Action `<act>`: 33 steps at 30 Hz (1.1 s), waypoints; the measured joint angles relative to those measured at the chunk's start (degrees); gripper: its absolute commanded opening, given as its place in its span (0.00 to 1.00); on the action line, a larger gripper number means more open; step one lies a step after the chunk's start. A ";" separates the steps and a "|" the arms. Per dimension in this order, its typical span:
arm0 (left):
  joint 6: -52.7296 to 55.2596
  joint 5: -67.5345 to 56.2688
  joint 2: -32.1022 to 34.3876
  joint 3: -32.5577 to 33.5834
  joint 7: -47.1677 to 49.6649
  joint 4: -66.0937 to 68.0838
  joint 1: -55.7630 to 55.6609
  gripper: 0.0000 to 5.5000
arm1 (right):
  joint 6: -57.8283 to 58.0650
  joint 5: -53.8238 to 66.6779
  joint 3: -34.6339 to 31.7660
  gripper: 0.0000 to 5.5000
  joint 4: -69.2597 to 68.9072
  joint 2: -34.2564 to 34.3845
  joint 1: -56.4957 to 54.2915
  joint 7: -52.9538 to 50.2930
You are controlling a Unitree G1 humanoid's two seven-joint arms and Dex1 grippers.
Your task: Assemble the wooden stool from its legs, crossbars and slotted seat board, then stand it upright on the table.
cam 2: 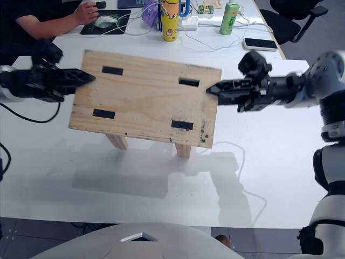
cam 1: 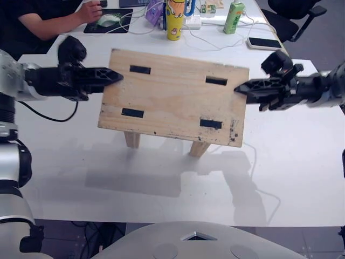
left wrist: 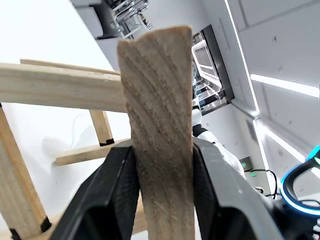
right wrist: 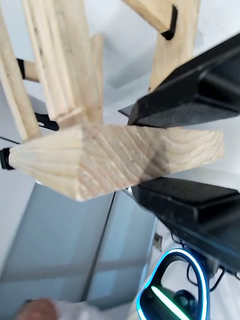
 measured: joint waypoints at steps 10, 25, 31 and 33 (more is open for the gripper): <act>-6.99 1.83 -3.43 -0.85 0.12 10.86 0.76 0.45 | -7.03 -5.53 0.12 0.51 12.64 6.83 -0.59 1.67; -4.97 4.18 -2.20 10.88 0.71 18.54 0.69 0.72 | -8.24 -3.89 -6.29 0.97 7.68 2.09 8.63 1.66; -7.25 5.40 -0.24 7.58 0.07 10.39 8.89 0.90 | -11.37 -3.15 -5.69 0.98 -3.96 -1.31 19.26 1.66; -7.89 5.62 0.13 6.32 0.00 9.35 10.25 0.96 | -11.87 -3.14 -5.69 0.98 -5.21 -1.44 19.86 1.66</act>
